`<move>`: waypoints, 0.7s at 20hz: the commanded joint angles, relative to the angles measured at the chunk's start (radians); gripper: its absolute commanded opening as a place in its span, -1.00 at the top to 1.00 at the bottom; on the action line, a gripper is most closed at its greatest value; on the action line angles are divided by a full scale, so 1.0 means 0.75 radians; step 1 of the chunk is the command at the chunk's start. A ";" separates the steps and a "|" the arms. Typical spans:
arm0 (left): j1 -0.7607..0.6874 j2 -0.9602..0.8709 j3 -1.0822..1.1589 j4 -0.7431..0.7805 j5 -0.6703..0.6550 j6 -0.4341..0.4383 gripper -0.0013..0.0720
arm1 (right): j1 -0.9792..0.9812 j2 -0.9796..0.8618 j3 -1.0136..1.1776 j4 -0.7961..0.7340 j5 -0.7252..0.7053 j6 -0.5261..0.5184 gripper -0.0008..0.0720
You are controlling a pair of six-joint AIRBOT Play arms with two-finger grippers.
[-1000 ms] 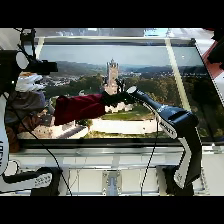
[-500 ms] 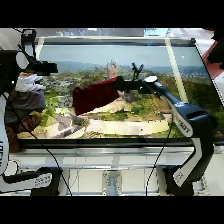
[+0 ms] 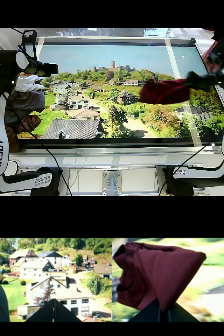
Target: Fold the shirts.
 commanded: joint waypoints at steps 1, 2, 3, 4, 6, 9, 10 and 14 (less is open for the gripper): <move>0.001 0.001 0.001 -0.087 -0.011 -0.006 0.93 | -0.317 0.127 -0.002 -0.379 0.227 0.034 0.91; 0.001 0.001 0.001 -0.112 -0.011 -0.008 0.93 | -0.394 0.138 -0.002 -0.391 0.254 0.012 0.91; 0.001 0.001 0.001 -0.140 -0.010 -0.010 0.93 | -0.469 0.142 -0.002 -0.409 0.281 0.007 0.91; 0.001 0.001 0.001 -0.165 -0.010 -0.011 0.93 | -0.525 0.142 -0.011 -0.438 0.297 -0.002 0.91; 0.001 0.001 0.001 -0.208 -0.009 -0.021 0.93 | -0.606 0.142 -0.087 -0.544 0.318 -0.002 0.91; 0.001 0.001 0.001 -0.245 -0.012 -0.021 0.93 | -0.674 0.142 -0.281 -0.691 0.355 -0.009 0.59; 0.001 0.001 0.001 -0.248 -0.013 -0.026 0.93 | -0.691 0.142 -0.325 -0.693 0.382 -0.009 -0.04; 0.001 0.001 0.001 -0.269 -0.018 -0.025 0.93 | -0.683 0.163 -0.294 -0.630 0.452 -0.012 -0.57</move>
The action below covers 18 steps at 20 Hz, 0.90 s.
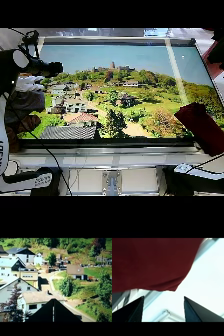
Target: Fold the shirts.
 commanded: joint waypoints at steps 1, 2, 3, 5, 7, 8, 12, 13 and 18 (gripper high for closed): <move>0.001 0.001 0.001 -0.027 -0.012 -0.003 0.93 | -0.004 0.034 0.016 0.092 0.040 -0.002 -0.55; 0.001 0.001 0.001 -0.027 -0.020 -0.003 0.93 | 0.007 0.050 0.040 0.234 0.007 -0.003 -0.53; 0.001 0.001 0.001 -0.027 -0.027 -0.003 0.93 | 0.025 0.070 0.053 0.461 -0.037 -0.005 -0.53; 0.001 0.001 0.001 -0.032 -0.033 -0.009 0.93 | 0.097 0.086 0.050 1.012 -0.091 -0.178 -0.53; 0.001 0.001 0.001 -0.047 -0.057 -0.044 0.93 | 0.261 0.085 0.050 1.411 -0.097 -0.449 -0.53; 0.001 0.001 0.001 -0.069 -0.091 -0.043 0.93 | 0.359 0.085 0.050 1.485 -0.115 -0.564 -0.53; 0.001 0.001 0.001 -0.097 -0.258 -0.041 0.93 | 0.812 0.085 0.050 1.313 -0.245 -0.732 -0.53; 0.001 0.001 0.001 -0.098 -0.287 -0.030 0.93 | 0.919 0.085 0.050 1.223 -0.307 -0.732 -0.53; 0.001 0.001 0.001 -0.097 -0.354 0.005 0.93 | 1.292 0.085 0.050 0.720 -0.611 -0.737 -0.53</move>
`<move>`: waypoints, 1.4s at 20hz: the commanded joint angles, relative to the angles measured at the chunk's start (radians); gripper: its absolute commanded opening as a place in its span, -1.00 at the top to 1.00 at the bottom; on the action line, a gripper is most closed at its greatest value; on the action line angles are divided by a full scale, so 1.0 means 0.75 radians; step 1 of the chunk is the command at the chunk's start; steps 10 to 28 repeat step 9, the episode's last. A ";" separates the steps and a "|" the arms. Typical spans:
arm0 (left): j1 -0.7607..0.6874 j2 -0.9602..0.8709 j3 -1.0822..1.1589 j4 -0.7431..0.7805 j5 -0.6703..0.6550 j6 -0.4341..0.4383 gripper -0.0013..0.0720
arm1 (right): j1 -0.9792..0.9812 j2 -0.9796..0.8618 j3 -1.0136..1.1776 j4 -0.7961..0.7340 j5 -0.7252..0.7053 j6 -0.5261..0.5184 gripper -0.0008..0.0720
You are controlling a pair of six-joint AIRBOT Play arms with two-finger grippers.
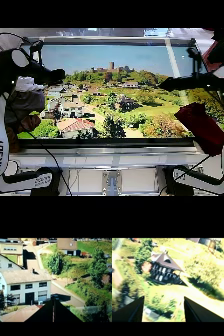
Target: Fold the shirts.
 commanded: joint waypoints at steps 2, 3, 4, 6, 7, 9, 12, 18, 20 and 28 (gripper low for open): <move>0.001 0.001 0.001 -0.004 -0.052 0.031 0.93 | 0.281 0.001 0.002 -0.369 -0.258 -0.040 -0.53; 0.001 0.001 0.001 -0.004 -0.045 0.031 0.93 | 0.304 0.001 0.002 -0.368 -0.267 -0.040 -0.53; 0.001 0.001 0.001 -0.004 -0.043 0.031 0.93 | 0.322 0.001 0.002 -0.368 -0.267 -0.040 -0.53; 0.001 0.001 0.001 -0.004 -0.053 0.031 0.93 | 0.345 0.001 0.002 -0.365 -0.267 -0.040 -0.53; 0.001 0.001 0.001 -0.003 -0.065 0.036 0.93 | 0.346 0.001 0.002 -0.363 -0.267 -0.040 -0.53; 0.001 0.001 0.001 -0.003 -0.083 0.078 0.93 | 0.345 0.001 0.002 -0.361 -0.267 -0.040 -0.53; 0.001 0.001 0.001 -0.003 -0.083 0.078 0.93 | 0.345 0.001 0.002 -0.361 -0.267 -0.040 -0.53; 0.001 0.001 0.001 -0.003 -0.083 0.078 0.93 | 0.345 0.001 0.002 -0.361 -0.267 -0.040 -0.53; 0.001 0.001 0.001 -0.003 -0.083 0.078 0.93 | 0.345 0.001 0.002 -0.361 -0.267 -0.040 -0.53; 0.001 0.001 0.001 -0.003 -0.083 0.078 0.93 | 0.345 0.001 0.002 -0.361 -0.267 -0.040 -0.53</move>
